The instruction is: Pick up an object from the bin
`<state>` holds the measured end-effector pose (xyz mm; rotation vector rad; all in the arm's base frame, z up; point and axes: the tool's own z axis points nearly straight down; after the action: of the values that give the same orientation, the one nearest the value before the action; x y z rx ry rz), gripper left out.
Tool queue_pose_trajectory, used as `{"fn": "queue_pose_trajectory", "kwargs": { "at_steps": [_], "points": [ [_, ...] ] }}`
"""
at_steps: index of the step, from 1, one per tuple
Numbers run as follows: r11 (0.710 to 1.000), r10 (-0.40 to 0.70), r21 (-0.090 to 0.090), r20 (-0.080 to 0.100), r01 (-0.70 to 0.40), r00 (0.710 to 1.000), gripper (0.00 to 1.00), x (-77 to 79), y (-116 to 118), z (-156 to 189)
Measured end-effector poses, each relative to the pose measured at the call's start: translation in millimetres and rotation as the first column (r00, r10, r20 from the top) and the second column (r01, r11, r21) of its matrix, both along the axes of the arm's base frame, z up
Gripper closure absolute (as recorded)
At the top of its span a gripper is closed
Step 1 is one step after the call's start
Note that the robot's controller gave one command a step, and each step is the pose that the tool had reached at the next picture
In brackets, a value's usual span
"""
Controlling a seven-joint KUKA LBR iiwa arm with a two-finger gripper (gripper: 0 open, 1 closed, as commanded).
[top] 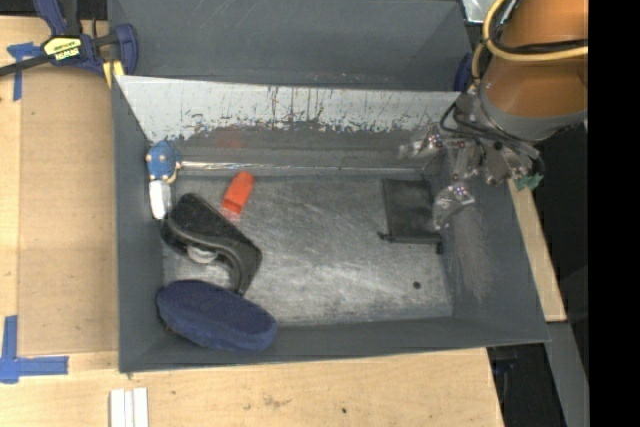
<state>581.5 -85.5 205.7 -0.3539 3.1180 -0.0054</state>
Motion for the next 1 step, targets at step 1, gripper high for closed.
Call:
{"fn": "queue_pose_trajectory", "kwargs": {
  "at_steps": [1],
  "points": [
    [0.976, 0.218, 0.004, -0.006, -0.218, 0.976, 0.00, 20.1, -37.3, -80.9]
  ]
}}
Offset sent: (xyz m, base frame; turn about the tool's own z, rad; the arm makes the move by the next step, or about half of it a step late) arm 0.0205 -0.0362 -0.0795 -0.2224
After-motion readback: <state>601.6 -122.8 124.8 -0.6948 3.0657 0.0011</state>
